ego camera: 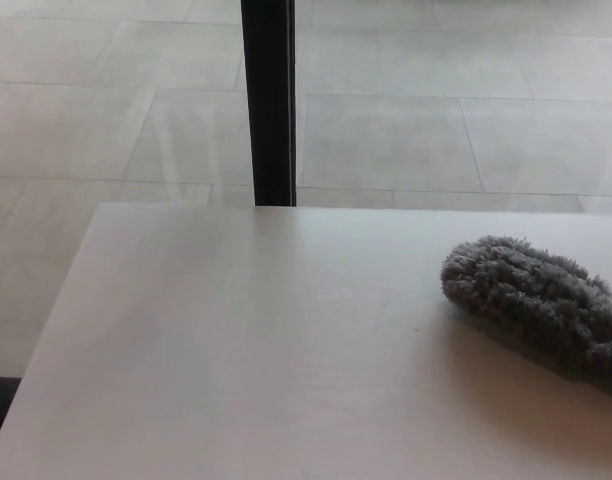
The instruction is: The robot uses its right hand to pick up the duster kept in the middle of the desk and use it to wipe the desk by swiping its surface twice
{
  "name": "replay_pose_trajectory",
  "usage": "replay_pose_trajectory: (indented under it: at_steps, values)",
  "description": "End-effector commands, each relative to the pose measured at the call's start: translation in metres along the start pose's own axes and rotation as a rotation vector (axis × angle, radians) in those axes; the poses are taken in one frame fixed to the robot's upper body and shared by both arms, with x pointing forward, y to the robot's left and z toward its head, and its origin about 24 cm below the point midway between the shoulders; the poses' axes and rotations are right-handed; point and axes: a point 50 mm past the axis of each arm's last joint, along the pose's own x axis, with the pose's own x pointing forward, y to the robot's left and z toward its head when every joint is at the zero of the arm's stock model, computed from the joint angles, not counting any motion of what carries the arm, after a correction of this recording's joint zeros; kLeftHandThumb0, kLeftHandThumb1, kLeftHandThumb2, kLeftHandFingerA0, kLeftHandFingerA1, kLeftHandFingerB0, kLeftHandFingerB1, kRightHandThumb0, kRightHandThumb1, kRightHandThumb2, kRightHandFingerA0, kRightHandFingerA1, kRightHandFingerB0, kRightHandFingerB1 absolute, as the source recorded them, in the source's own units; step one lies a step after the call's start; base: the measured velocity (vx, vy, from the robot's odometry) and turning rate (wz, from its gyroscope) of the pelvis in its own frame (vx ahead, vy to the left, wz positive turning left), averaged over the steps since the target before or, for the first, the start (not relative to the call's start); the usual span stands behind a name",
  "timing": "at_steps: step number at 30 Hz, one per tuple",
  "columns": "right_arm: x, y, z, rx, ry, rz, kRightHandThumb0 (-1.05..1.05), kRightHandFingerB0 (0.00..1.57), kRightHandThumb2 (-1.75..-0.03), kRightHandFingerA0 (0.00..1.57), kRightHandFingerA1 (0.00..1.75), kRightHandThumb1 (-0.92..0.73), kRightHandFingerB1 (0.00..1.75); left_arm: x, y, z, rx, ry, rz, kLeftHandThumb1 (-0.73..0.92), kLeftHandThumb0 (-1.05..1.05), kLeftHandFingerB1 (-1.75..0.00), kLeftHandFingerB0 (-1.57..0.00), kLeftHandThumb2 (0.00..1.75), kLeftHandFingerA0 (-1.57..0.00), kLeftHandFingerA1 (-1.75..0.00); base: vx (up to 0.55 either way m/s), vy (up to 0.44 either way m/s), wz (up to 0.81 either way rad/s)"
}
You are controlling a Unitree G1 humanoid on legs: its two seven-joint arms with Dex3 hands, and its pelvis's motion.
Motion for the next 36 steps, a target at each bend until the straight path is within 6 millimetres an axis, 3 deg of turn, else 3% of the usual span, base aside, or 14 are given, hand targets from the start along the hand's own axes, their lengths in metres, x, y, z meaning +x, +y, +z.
replay_pose_trajectory:
  at_steps: [1, 4, 5, 10, 11, 13, 16, 17, 19, 20, 22, 30, 34, 36]
  values:
    - [-0.028, -0.044, -0.037, 0.143, 0.02, -0.113, -1.03, 0.0, -1.09, 0.0, 0.35, -0.82, 0.0, -0.003, 0.007, 0.004, 0.003, -0.019, 0.022, 0.92, -0.57, -0.41, -0.36, 0.73, -0.37, -0.57, 0.0, 0.0, 0.0]
    - [-0.052, -0.051, -0.082, 0.271, 0.153, -0.202, -1.05, 0.0, -0.99, 0.0, 0.35, -0.84, 0.0, -0.005, 0.009, 0.002, 0.006, -0.014, 0.035, 0.92, -0.57, -0.42, -0.36, 0.74, -0.4, -0.57, 0.0, 0.0, 0.0]
    - [-0.059, -0.048, -0.094, 0.36, 0.176, -0.228, -1.04, 0.0, -0.68, 0.0, 0.0, -0.92, 0.0, -0.006, 0.01, 0.001, 0.006, -0.012, 0.039, 0.92, -0.56, -0.41, -0.37, 0.75, -0.38, -0.54, 0.0, 0.0, 0.0]
    - [-0.088, -0.013, -0.151, 0.609, 0.292, -0.268, -1.0, 0.0, -0.64, 0.0, 0.0, -0.92, 0.01, -0.006, 0.01, 0.003, 0.016, -0.017, 0.028, 0.92, -0.59, -0.41, -0.35, 0.7, -0.36, -0.56, 0.0, 0.0, 0.0]
    - [-0.1, 0.008, -0.172, 0.712, 0.35, -0.308, -1.05, 0.0, -1.11, 0.0, 0.56, -0.73, 0.28, -0.005, 0.009, 0.004, 0.017, -0.021, 0.028, 0.92, -0.58, -0.42, -0.35, 0.71, -0.36, -0.57, 0.0, 0.0, 0.0]
    - [-0.116, 0.037, -0.186, 0.839, 0.444, -0.376, -1.0, 0.0, -1.05, 0.0, 0.51, -0.7, 0.29, -0.004, 0.008, 0.005, 0.016, -0.02, 0.029, 0.92, -0.58, -0.42, -0.36, 0.75, -0.38, -0.56, 0.0, 0.0, 0.0]
    - [-0.127, 0.071, -0.193, 1.053, 0.53, -0.487, -0.85, 0.0, -0.98, 0.0, 0.47, -0.68, 0.19, -0.003, 0.008, 0.004, 0.004, -0.01, 0.037, 0.92, -0.58, -0.41, -0.35, 0.72, -0.36, -0.56, 0.0, 0.0, 0.0]
    - [-0.13, 0.084, -0.195, 1.104, 0.567, -0.519, -0.71, 0.0, -0.7, 0.0, 0.64, -0.83, 0.21, -0.004, 0.009, 0.005, 0.012, -0.012, 0.045, 0.92, -0.59, -0.41, -0.36, 0.74, -0.38, -0.55, 0.0, 0.0, 0.0]
    - [-0.134, 0.104, -0.201, 1.291, 0.618, -0.566, -0.76, 0.02, -0.99, 0.06, 0.72, -0.62, 0.34, -0.003, 0.01, 0.005, 0.013, -0.002, 0.066, 0.92, -0.59, -0.4, -0.38, 0.72, -0.42, -0.55, 0.0, 0.0, 0.0]
    - [-0.136, 0.111, -0.203, 1.367, 0.66, -0.602, -0.64, 0.0, -0.59, 0.08, 1.0, -0.85, 0.53, -0.003, 0.009, 0.005, 0.016, 0.001, 0.07, 0.92, -0.6, -0.4, -0.39, 0.7, -0.4, -0.55, 0.0, 0.0, 0.0]
    - [-0.139, 0.119, -0.205, 1.508, 0.684, -0.651, -0.57, 0.0, -0.55, 0.0, 1.17, -0.84, 0.53, -0.003, 0.009, 0.004, 0.017, 0.007, 0.072, 0.92, -0.58, -0.39, -0.37, 0.69, -0.37, -0.57, 0.0, 0.0, 0.0]
    - [-0.145, 0.136, -0.21, 1.618, 0.792, -0.674, -0.58, 0.0, -0.69, 0.0, 0.9, -0.8, 0.29, -0.005, 0.012, -0.004, -0.047, 0.014, 0.091, 0.9, -0.61, -0.42, -0.38, 0.67, -0.38, -0.58, 0.0, 0.0, 0.0]
    - [-0.142, 0.144, -0.206, 1.623, 0.803, -0.607, -0.61, 0.0, -0.6, 0.06, 1.14, -0.85, 0.44, -0.004, 0.011, 0.0, -0.063, 0.01, 0.092, 0.87, -0.63, -0.43, -0.39, 0.67, -0.38, -0.59, 0.0, 0.0, 0.0]
    - [-0.142, 0.146, -0.205, 1.63, 0.805, -0.599, -0.67, 0.0, -0.93, 0.34, 0.91, -0.65, 0.45, -0.004, 0.011, -0.001, -0.077, 0.007, 0.082, 0.86, -0.62, -0.43, -0.39, 0.68, -0.37, -0.6, 0.0, 0.0, 0.0]
